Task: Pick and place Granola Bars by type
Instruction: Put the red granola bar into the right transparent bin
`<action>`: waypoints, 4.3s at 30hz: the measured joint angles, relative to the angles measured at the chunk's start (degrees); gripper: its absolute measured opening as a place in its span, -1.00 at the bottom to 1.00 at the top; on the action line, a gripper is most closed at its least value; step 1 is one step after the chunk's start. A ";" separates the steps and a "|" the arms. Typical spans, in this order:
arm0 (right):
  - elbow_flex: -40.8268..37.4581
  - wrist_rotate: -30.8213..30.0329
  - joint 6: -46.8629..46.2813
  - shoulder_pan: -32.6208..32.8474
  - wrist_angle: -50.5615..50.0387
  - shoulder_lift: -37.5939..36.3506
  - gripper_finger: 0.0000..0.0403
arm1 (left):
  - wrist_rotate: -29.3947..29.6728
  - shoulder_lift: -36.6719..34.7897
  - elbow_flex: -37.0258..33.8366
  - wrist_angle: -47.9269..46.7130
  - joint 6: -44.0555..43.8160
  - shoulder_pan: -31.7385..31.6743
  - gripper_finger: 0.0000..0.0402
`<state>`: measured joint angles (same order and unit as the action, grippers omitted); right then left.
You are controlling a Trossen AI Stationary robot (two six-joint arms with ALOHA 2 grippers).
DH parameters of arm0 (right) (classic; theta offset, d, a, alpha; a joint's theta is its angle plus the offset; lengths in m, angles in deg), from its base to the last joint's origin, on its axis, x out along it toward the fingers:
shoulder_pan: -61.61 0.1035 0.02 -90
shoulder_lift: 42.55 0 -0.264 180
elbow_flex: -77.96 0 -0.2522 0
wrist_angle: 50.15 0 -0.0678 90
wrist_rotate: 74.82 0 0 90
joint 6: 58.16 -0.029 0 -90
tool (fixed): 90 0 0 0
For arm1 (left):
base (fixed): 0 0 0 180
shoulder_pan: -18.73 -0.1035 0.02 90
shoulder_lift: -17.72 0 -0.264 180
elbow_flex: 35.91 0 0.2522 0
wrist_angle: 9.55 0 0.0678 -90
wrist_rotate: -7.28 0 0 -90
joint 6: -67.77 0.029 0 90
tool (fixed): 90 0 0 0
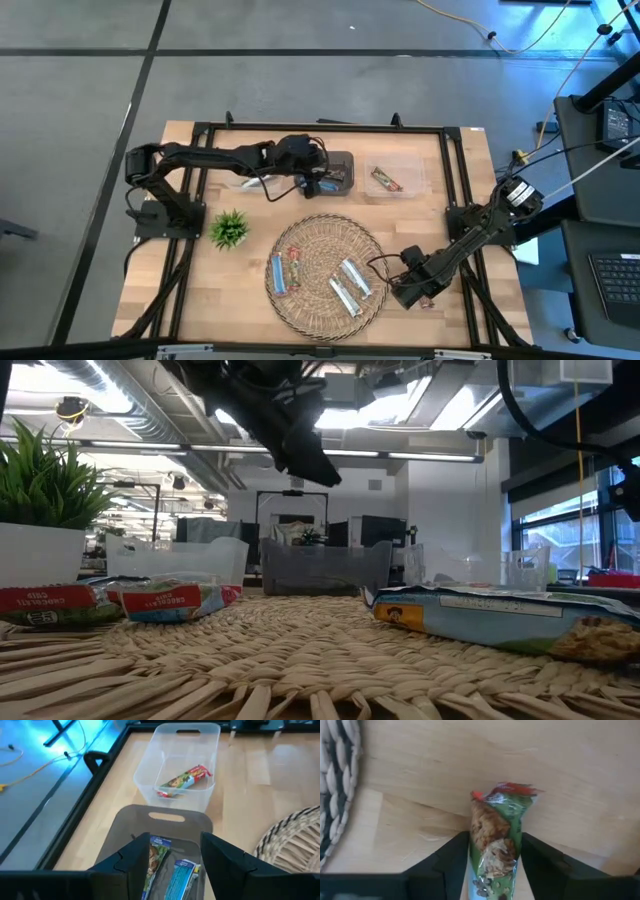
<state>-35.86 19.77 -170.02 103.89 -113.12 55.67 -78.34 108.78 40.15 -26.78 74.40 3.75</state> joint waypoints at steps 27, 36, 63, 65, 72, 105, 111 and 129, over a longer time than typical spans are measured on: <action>1.27 -29.33 21.04 -7.55 -7.84 -22.03 -0.69 | -9.13 -5.00 0.00 -10.25 -12.03 0.74 -0.16; 1.27 -41.45 49.49 -22.83 -8.23 -30.87 -0.69 | -29.79 -5.00 0.00 -10.63 -7.52 3.11 -0.16; 1.33 -24.40 103.33 -60.39 10.11 -23.94 -0.69 | -11.34 -4.98 0.00 -25.09 -4.62 21.56 -0.18; 1.33 -23.87 103.70 -60.83 10.17 -21.49 -0.69 | -11.32 -4.98 0.00 -25.22 -6.32 22.55 -0.17; 1.33 -24.23 106.14 -62.02 10.43 -13.74 -0.69 | -8.31 -4.98 0.00 -27.60 -10.97 25.61 -0.19; 1.33 -27.47 99.96 -61.82 7.55 -18.06 -0.04 | -4.95 -4.95 0.00 -27.78 2.90 33.73 -0.20; 1.38 -18.46 96.90 -60.53 9.23 -24.43 -0.05 | -5.39 -4.93 0.00 -27.57 -0.80 33.77 -0.21; 1.40 -15.00 89.08 -45.51 23.76 -27.52 -0.05 | -5.45 -4.93 0.00 -27.58 1.61 33.75 0.13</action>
<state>-34.46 4.77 -80.95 58.38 -89.36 28.15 -83.79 103.85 40.15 -54.36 76.01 37.49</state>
